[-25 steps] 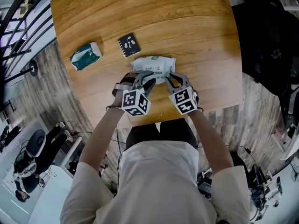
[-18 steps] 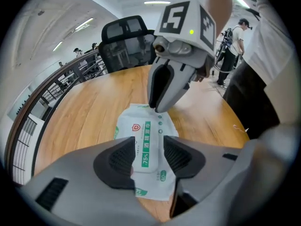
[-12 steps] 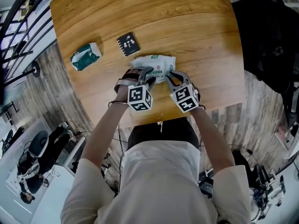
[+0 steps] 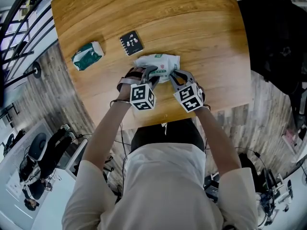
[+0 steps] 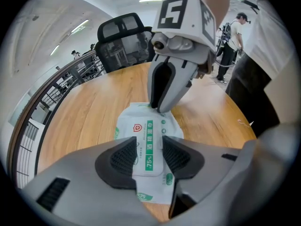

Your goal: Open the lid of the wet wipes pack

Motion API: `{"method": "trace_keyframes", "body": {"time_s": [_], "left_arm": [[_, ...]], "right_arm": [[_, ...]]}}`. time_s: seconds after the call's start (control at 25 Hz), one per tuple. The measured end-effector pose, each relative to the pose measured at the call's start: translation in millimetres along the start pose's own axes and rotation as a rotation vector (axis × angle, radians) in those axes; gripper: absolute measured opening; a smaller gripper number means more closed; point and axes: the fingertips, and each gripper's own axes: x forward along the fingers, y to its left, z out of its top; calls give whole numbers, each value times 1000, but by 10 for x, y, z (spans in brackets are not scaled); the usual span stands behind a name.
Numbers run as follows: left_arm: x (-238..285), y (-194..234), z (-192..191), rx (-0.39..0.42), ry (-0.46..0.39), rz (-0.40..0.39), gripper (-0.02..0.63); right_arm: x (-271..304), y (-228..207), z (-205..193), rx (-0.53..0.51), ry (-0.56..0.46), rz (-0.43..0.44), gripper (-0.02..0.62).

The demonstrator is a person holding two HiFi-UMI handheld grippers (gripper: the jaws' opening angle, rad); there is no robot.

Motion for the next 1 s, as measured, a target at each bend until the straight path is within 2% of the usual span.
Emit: {"method": "trace_keyframes", "body": {"time_s": [0.4, 0.8, 1.0], "left_arm": [[-47, -41, 29, -64, -26, -74, 106], [-124, -14, 46, -102, -62, -56, 80], [-249, 49, 142, -83, -77, -41, 53]], "right_arm": [[8, -1, -12, 5, -2, 1, 67], [33, 2, -9, 13, 1, 9, 67], [12, 1, -7, 10, 5, 15, 67]]}}
